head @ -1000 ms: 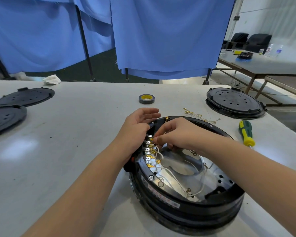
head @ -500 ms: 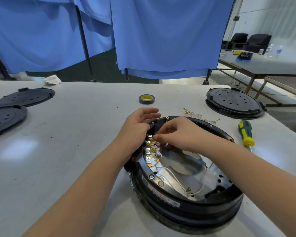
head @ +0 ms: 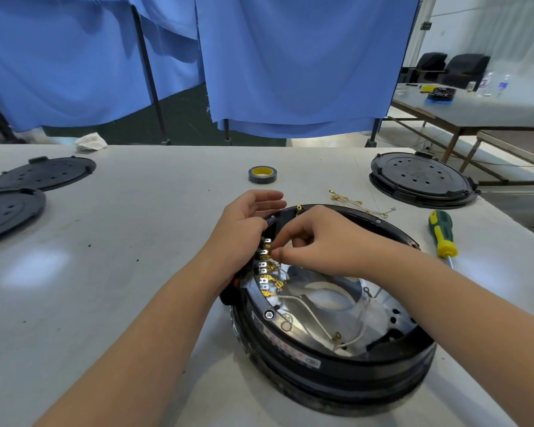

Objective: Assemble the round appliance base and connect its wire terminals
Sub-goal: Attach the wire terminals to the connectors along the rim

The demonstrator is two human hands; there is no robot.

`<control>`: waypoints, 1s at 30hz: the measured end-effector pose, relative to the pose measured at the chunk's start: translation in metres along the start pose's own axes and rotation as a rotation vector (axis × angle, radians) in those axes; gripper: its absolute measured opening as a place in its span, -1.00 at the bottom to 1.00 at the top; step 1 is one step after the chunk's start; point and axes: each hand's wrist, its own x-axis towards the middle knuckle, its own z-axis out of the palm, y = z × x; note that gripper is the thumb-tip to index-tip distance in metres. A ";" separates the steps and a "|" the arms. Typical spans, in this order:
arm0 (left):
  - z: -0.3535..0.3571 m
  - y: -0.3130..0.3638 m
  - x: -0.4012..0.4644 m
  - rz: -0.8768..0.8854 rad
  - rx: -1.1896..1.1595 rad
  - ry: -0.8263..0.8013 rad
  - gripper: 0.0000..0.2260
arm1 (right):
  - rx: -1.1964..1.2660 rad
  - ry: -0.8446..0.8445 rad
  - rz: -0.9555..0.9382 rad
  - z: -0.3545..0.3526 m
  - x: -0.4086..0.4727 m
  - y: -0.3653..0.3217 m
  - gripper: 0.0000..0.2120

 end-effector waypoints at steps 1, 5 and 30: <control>0.000 0.000 0.000 0.000 0.002 -0.001 -0.50 | 0.002 -0.008 -0.001 0.000 0.000 -0.001 -0.92; 0.000 0.000 0.000 0.000 0.001 -0.003 -0.51 | 0.001 -0.014 0.001 0.002 0.000 -0.002 -0.90; 0.001 0.000 0.000 -0.018 -0.001 0.004 -0.51 | -0.105 -0.026 -0.020 -0.001 0.001 0.002 -0.94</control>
